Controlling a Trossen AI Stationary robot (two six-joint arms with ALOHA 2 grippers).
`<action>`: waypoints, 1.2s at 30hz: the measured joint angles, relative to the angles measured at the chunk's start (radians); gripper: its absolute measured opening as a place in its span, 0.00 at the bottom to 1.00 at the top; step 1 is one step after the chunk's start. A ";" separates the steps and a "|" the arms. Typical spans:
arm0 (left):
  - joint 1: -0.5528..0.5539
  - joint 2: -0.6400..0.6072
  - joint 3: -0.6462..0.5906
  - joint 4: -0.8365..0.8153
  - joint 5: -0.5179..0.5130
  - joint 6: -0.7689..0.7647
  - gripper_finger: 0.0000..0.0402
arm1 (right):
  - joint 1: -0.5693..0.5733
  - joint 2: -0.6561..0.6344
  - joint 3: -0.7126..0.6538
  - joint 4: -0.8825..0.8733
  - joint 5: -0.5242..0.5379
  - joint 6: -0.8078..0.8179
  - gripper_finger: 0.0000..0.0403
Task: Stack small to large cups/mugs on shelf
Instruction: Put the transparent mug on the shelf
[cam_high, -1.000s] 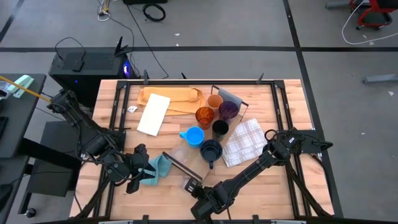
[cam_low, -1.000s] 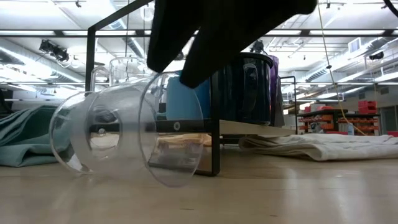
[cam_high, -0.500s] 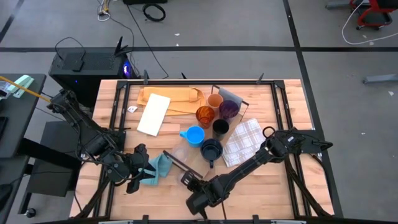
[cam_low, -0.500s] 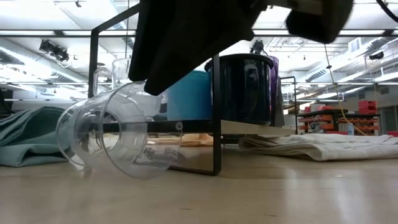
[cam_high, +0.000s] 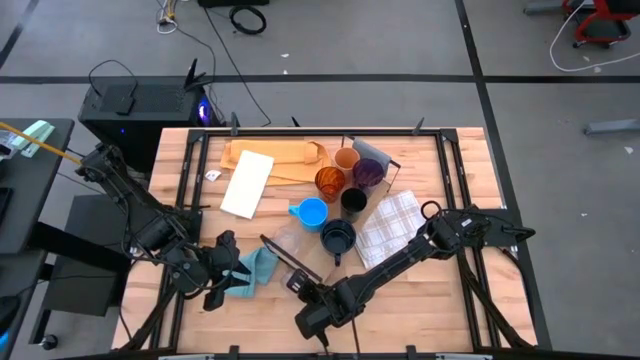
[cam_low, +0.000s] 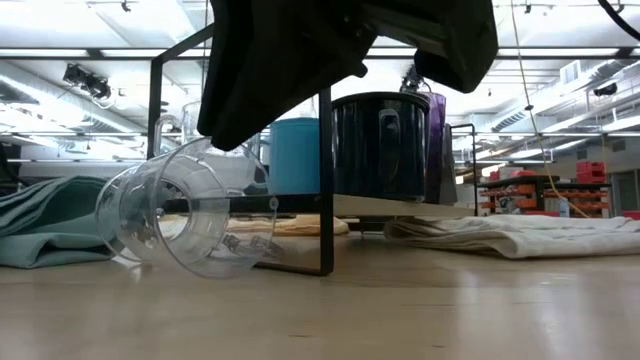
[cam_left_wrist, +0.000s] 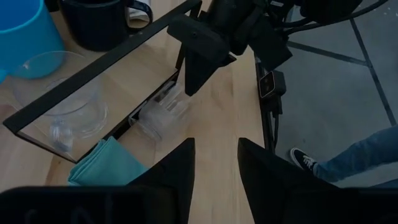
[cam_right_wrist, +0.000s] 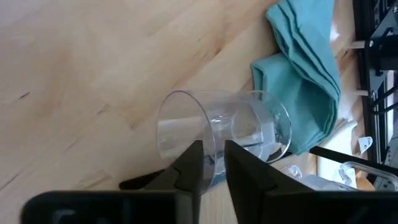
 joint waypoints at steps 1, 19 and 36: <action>0.000 0.000 0.000 0.000 -0.001 0.000 0.32 | 0.003 0.000 0.000 0.000 0.001 0.000 0.13; 0.000 0.000 0.000 0.000 -0.008 -0.001 0.31 | 0.025 0.002 0.007 -0.005 0.040 0.041 0.02; 0.000 0.000 0.000 0.000 -0.027 -0.009 0.31 | 0.095 0.001 0.170 -0.085 -0.021 0.163 0.11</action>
